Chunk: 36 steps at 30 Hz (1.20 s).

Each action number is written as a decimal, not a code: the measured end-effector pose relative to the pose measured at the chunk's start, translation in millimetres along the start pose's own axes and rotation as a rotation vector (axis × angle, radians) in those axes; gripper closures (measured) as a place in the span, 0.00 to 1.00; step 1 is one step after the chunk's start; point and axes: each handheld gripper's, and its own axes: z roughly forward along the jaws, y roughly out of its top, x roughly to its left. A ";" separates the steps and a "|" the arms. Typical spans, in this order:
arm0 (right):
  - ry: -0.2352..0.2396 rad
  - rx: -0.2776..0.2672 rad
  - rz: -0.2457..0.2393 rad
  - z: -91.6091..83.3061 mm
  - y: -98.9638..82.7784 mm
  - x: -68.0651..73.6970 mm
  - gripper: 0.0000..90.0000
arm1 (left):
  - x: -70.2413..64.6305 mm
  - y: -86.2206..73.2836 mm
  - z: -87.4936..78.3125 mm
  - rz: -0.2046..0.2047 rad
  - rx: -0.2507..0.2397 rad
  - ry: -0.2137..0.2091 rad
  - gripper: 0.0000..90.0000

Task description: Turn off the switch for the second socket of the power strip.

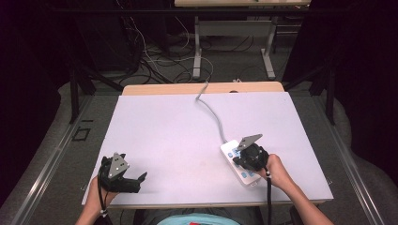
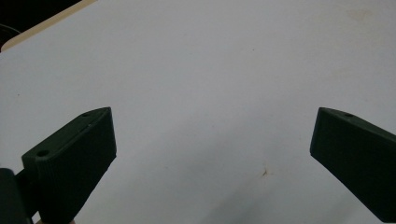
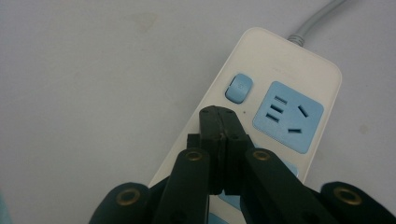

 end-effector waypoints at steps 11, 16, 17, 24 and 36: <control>-0.019 -0.016 0.001 -1.9 0.4 0.9 1.00 | -0.1 0.4 -0.7 0.012 0.001 0.012 0.00; -0.017 -0.017 0.000 -1.9 0.4 0.6 1.00 | -0.2 0.0 0.1 0.000 0.003 0.001 0.00; -0.019 -0.017 0.001 -2.2 0.4 0.9 1.00 | -0.3 0.0 0.0 0.002 0.002 0.002 0.00; -0.012 -0.026 -0.008 -3.1 -0.5 1.4 1.00 | 0.5 -0.1 -0.9 0.010 0.003 0.008 0.00; -0.022 -0.058 -0.008 -8.7 0.6 1.1 0.82 | 0.7 -0.5 -1.1 0.010 0.000 0.011 0.00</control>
